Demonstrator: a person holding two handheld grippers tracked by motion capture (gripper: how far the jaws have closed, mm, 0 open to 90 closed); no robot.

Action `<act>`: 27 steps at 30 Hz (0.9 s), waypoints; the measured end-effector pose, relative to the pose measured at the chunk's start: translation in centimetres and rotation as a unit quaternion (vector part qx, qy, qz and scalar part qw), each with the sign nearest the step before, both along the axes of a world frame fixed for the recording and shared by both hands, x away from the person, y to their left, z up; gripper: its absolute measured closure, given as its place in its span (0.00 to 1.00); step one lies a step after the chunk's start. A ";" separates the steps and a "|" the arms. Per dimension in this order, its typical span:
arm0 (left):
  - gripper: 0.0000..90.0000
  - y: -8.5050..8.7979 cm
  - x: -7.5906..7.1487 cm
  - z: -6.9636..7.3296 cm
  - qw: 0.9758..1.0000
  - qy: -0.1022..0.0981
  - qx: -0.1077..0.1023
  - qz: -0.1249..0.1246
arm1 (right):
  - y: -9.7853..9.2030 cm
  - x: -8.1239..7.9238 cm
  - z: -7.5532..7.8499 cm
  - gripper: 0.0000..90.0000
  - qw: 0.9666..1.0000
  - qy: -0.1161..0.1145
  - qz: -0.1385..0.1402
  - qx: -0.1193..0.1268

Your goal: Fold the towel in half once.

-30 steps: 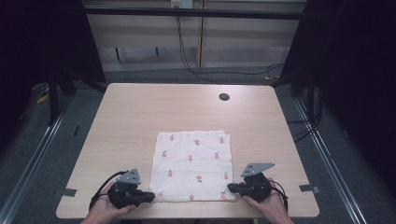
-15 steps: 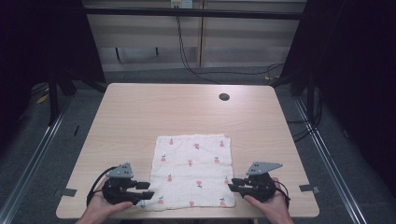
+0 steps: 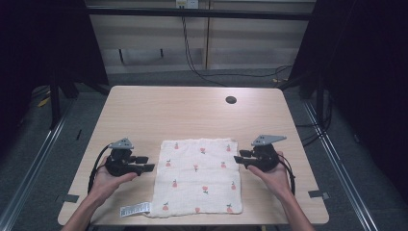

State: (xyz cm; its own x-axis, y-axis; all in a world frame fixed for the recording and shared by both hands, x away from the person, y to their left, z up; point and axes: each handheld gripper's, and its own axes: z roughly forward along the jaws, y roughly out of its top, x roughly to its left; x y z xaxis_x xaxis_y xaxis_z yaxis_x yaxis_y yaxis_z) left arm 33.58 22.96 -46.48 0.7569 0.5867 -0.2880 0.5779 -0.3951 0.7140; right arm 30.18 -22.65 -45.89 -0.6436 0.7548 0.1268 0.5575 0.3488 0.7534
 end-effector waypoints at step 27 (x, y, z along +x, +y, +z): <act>0.57 -2.8 7.8 -3.1 0.999 0.007 0.025 0.041 | 0.6 10.1 -4.0 0.74 0.997 0.044 -0.042 -0.042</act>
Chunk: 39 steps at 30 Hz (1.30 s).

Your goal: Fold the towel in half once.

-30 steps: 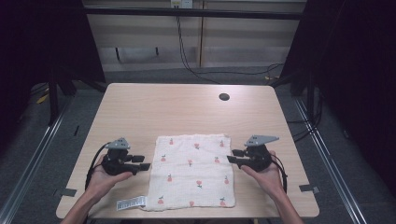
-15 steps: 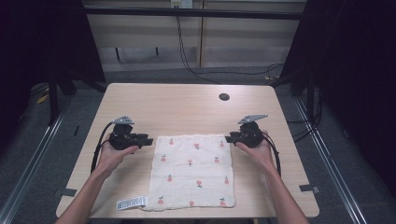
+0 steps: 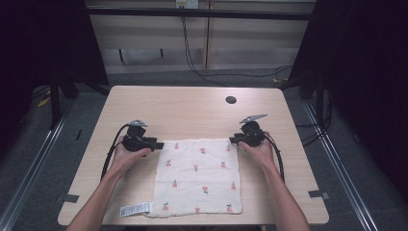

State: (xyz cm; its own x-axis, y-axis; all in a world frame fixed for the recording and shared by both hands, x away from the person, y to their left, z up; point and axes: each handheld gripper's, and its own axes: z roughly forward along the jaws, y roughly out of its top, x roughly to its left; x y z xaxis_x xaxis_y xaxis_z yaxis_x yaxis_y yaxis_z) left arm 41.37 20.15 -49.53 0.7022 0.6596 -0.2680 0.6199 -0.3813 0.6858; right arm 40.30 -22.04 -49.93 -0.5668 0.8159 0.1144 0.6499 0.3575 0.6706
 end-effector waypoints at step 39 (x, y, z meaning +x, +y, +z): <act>0.97 -0.9 -0.7 2.2 0.998 -0.039 -0.045 -0.003 | -1.6 -1.4 3.6 0.98 0.995 -0.028 -0.001 0.098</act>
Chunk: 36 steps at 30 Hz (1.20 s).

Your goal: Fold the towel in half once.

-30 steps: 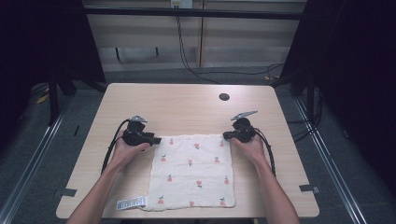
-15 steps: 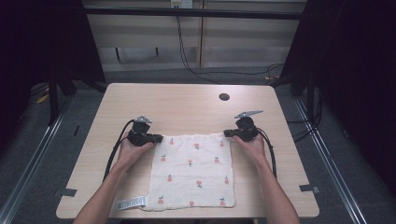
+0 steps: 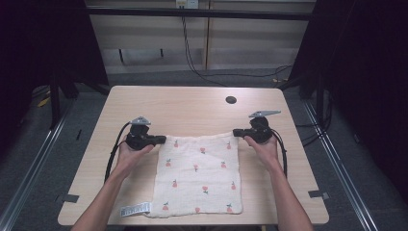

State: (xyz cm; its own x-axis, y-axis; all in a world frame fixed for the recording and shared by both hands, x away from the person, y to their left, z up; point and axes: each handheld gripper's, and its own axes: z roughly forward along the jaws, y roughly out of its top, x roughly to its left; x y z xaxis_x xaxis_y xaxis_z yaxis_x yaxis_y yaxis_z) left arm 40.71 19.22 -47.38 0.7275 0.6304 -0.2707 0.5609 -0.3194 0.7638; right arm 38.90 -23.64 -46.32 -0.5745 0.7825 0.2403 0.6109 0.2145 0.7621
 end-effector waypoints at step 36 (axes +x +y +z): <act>0.97 1.3 -4.7 3.6 0.997 -0.050 -0.016 -0.057 | -0.9 -5.3 4.3 0.98 0.998 -0.045 0.042 0.021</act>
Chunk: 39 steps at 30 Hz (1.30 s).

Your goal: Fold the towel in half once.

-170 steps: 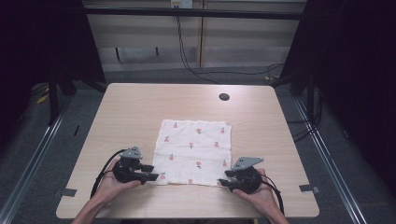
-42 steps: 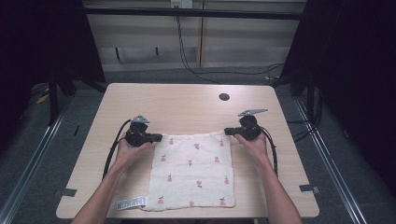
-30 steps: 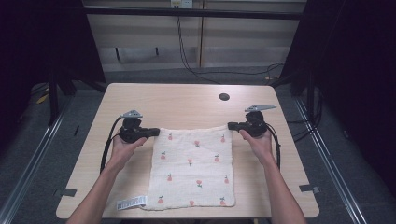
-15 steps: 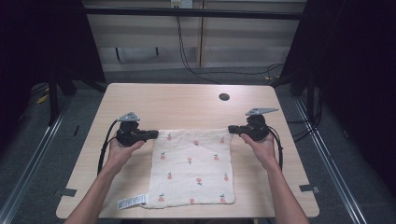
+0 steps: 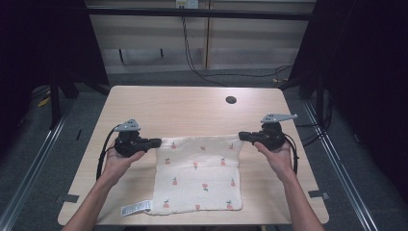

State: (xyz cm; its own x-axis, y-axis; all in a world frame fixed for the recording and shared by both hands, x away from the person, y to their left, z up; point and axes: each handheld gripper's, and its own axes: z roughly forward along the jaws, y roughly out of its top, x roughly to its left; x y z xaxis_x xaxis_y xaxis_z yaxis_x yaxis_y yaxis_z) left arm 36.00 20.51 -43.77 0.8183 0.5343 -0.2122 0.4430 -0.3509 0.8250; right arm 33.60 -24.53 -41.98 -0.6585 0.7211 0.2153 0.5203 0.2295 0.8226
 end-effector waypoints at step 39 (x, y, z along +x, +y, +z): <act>0.97 1.6 -6.0 0.3 0.999 0.012 -0.015 -0.047 | -0.3 -8.4 -0.8 0.98 1.000 -0.011 0.025 0.015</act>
State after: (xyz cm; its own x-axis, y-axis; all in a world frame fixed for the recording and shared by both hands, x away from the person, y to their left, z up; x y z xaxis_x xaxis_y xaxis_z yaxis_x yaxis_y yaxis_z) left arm 29.98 22.08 -43.46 0.8585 0.4494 -0.2470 0.4297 -0.3676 0.8248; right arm 25.19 -24.80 -42.74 -0.6980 0.6810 0.2216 0.4912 0.2301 0.8401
